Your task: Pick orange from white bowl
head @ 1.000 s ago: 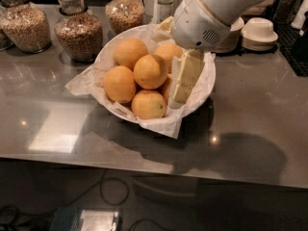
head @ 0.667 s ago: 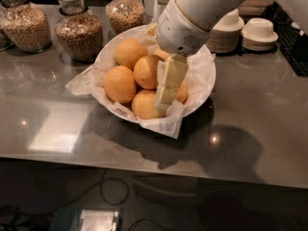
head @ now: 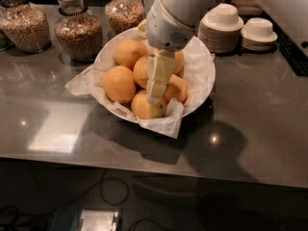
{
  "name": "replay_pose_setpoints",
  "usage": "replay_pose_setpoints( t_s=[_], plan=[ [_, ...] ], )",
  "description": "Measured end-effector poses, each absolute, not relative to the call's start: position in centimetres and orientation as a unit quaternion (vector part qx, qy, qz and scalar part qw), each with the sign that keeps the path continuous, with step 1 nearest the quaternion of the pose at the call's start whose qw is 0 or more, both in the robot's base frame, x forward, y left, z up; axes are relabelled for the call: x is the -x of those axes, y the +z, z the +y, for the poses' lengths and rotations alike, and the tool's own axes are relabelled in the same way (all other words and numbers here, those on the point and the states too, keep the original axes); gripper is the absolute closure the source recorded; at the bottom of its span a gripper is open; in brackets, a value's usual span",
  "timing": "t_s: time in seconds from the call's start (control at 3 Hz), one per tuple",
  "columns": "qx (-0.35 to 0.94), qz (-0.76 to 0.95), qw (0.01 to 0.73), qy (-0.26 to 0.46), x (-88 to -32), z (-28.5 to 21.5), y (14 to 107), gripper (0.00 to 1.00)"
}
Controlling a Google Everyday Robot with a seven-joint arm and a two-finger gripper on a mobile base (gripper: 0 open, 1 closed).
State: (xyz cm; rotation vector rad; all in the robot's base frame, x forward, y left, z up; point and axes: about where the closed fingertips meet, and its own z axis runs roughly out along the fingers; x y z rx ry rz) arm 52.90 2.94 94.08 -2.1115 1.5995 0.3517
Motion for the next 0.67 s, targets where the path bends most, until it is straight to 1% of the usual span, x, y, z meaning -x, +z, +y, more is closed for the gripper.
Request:
replay_pose_setpoints(
  t_s=[0.67],
  plan=[
    [0.766,0.578,0.238,0.150,-53.4,2.0,91.6,0.00]
  ],
)
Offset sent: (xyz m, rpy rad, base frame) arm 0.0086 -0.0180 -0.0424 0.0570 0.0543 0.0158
